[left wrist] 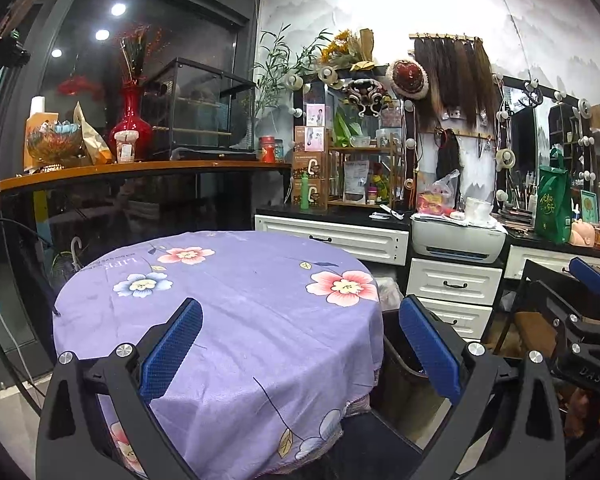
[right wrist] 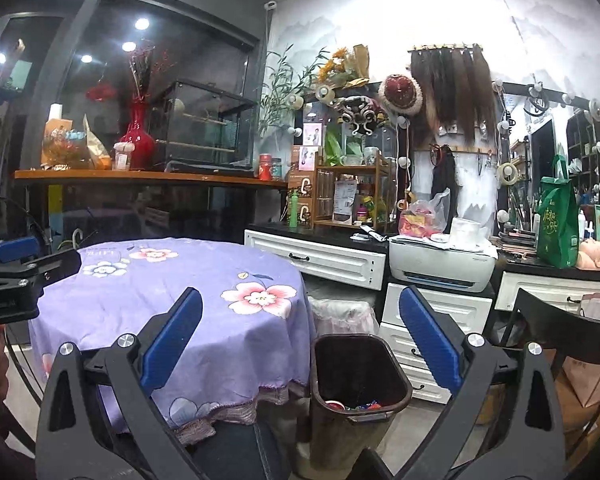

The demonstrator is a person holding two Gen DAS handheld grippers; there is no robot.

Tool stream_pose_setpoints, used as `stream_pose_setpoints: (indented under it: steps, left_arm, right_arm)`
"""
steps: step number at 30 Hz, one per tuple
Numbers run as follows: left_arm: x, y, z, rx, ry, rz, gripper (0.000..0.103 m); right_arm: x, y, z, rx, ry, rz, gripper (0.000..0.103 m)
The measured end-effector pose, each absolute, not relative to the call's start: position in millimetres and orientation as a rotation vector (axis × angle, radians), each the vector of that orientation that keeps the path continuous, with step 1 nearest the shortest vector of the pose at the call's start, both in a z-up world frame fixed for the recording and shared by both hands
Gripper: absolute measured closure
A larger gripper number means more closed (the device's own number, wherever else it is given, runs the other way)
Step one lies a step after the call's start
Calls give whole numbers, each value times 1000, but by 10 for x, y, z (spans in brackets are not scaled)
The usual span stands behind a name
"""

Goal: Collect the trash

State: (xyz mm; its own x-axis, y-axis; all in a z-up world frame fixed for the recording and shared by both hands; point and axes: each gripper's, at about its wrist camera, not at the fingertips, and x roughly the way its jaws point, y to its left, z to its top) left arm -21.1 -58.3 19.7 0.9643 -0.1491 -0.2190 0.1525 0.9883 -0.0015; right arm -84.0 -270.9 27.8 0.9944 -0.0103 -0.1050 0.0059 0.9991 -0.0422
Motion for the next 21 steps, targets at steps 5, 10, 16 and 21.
stream_pose_setpoints:
  steps: [5, 10, 16, 21]
  left_arm:
    - [-211, -572, 182, 8, 228, -150, 5]
    - [-194, -554, 173, 6, 234, -147, 5]
    - [-181, -532, 176, 3, 242, -148, 5]
    - [-175, -521, 185, 8, 241, -147, 5]
  right_arm:
    - [-832, -2693, 272, -39, 111, 8, 6]
    - [-803, -2704, 262, -28, 131, 17, 6]
    - [-802, -2718, 255, -25, 129, 17, 6]
    - [-796, -2715, 247, -25, 132, 18, 6]
